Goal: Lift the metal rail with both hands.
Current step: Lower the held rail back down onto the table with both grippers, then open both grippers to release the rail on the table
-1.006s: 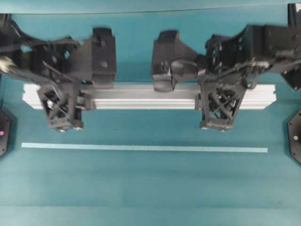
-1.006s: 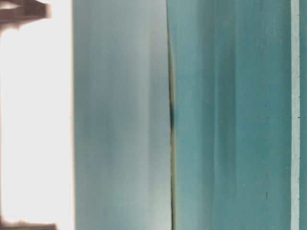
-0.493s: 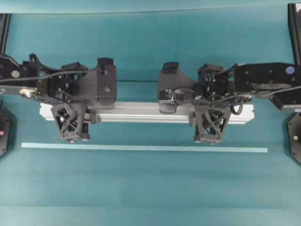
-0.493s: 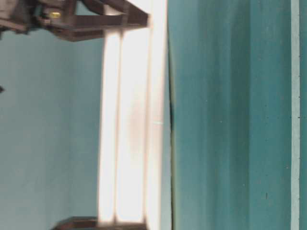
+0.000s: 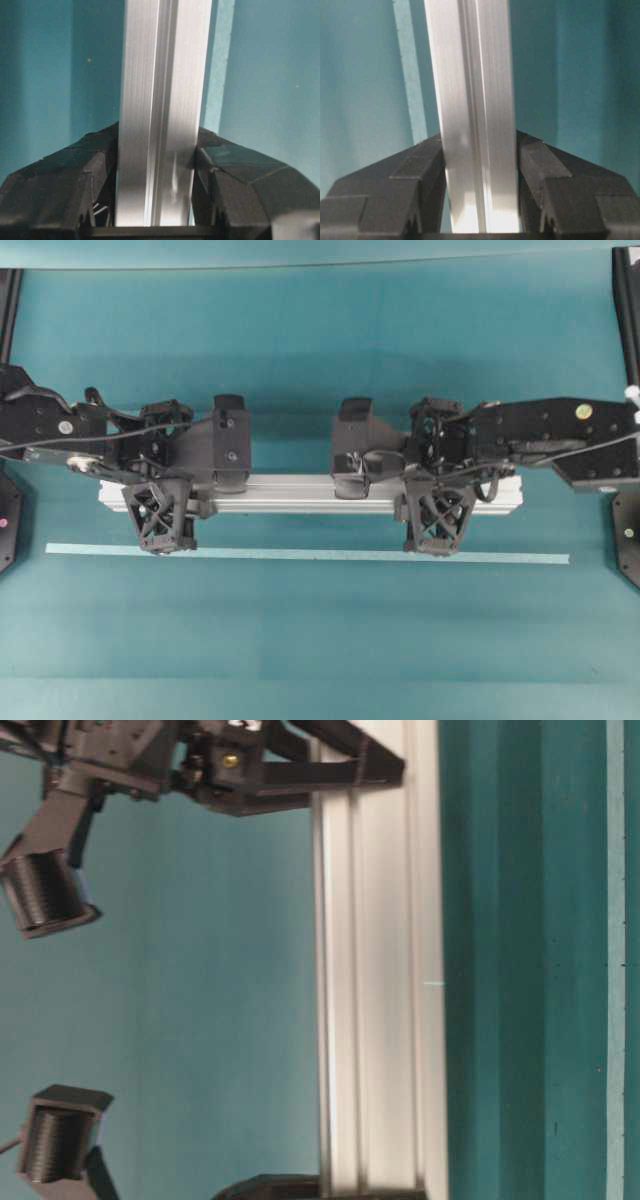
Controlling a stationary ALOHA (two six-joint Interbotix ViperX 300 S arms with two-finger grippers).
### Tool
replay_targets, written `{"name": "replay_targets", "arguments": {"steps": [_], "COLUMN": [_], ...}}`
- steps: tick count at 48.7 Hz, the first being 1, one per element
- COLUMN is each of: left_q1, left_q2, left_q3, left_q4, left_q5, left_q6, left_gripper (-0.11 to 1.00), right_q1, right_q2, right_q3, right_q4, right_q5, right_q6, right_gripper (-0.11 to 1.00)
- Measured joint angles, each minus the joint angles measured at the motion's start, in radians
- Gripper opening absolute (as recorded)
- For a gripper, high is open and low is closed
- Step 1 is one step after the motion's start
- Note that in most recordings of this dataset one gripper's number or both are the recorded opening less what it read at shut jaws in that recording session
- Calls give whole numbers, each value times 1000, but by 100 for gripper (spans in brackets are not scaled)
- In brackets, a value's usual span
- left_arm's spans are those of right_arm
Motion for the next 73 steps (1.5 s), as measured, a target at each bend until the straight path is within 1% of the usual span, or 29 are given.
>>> {"name": "replay_targets", "arguments": {"steps": [7,16,23,37,47,60,68,73], "left_q1": [-3,-17,-25,-40,-55,-63,-69,-74], "left_q2": [23,46,64,91,101,118,124,132], "left_q3": [18,46,63,75,77,74,74,77], "left_q4": [0,0,2,2,2,2,3,3], "left_q5": [-37,-103,-149,-181,-206,-221,-229,-242], "left_q6": [-3,-43,-58,-67,-78,-86,-118,-124], "left_gripper": [36,36,36,36,36,36,36,36], "right_q1": [8,17,20,35,43,48,46,48], "right_q2": [17,20,28,52,63,71,74,77], "right_q3": [29,61,81,103,117,138,146,150], "right_q4": [5,9,21,48,55,58,58,57], "right_q5": [-43,-94,-123,-176,-193,-216,-225,-235], "right_q6": [0,0,0,0,2,0,0,2], "right_gripper": [38,39,39,39,39,39,39,39]}}
